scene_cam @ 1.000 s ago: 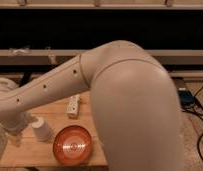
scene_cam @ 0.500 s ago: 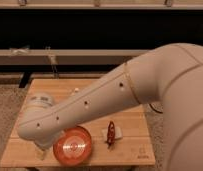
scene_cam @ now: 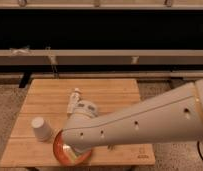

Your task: Move the arm in a circular motion

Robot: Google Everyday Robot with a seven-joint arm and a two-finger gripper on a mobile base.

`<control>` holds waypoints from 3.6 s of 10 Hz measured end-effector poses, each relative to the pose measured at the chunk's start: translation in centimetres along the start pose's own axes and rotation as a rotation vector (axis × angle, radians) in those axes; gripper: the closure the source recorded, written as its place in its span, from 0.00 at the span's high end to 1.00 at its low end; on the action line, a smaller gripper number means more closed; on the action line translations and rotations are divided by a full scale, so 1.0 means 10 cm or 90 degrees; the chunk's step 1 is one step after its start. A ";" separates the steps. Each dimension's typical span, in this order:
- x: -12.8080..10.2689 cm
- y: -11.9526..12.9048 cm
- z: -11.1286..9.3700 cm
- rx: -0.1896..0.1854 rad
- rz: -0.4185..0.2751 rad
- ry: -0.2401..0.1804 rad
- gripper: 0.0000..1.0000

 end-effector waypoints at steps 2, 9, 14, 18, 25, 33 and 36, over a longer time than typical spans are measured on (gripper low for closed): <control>0.17 -0.59 -0.01 0.013 0.038 0.004 0.73; -0.69 -2.10 0.07 0.073 -0.010 -0.021 0.73; -2.00 -2.07 0.16 0.102 -0.125 -0.065 0.73; -2.90 -1.66 0.17 0.099 -0.236 -0.079 0.73; -3.85 -0.05 0.11 0.052 -0.431 -0.085 0.73; -2.94 1.62 0.03 -0.007 -0.505 -0.095 0.73; -2.24 1.49 -0.01 -0.017 -0.446 -0.088 0.73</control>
